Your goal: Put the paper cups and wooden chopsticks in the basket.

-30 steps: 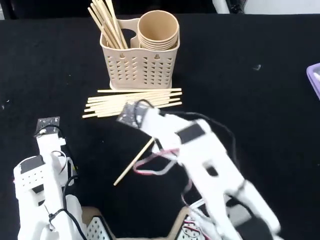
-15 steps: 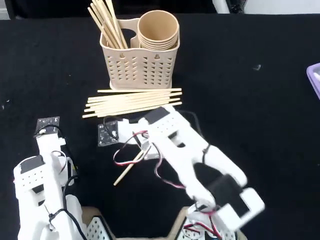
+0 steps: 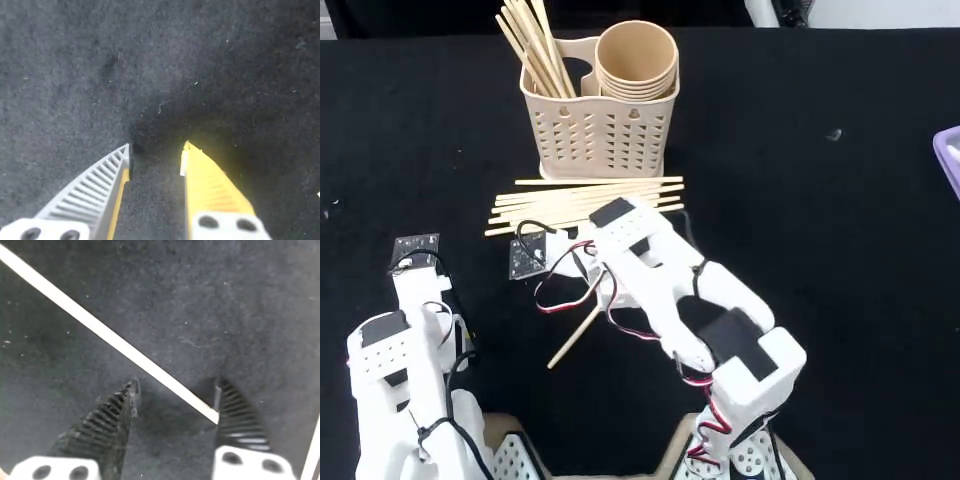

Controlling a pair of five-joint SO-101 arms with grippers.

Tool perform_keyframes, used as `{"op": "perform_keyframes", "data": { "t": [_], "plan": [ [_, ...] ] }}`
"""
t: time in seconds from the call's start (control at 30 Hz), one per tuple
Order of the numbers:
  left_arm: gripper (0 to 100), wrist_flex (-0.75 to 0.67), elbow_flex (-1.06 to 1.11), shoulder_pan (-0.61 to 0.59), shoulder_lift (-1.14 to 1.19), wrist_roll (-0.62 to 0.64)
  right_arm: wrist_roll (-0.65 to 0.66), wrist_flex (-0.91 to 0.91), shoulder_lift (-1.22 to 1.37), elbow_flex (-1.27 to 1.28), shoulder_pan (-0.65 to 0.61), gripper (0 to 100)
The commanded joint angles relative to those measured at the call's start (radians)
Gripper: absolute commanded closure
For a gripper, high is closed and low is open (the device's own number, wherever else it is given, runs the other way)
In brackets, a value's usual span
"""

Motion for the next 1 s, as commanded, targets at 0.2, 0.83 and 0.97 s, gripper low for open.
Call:
{"op": "perform_keyframes", "data": {
  "t": [0.2,0.83,0.97],
  "plan": [
    [83,-0.017,-0.004,0.013,-0.005,0.008,0.020,0.012,0.045,-0.076,-0.014,98.8],
    [83,-0.017,-0.004,0.013,-0.005,0.008,-0.086,-0.057,0.186,-0.453,0.169,94.3],
    [83,-0.017,-0.004,0.013,-0.005,0.008,-0.170,-0.012,0.237,-0.535,0.176,73.0]
  ]
}}
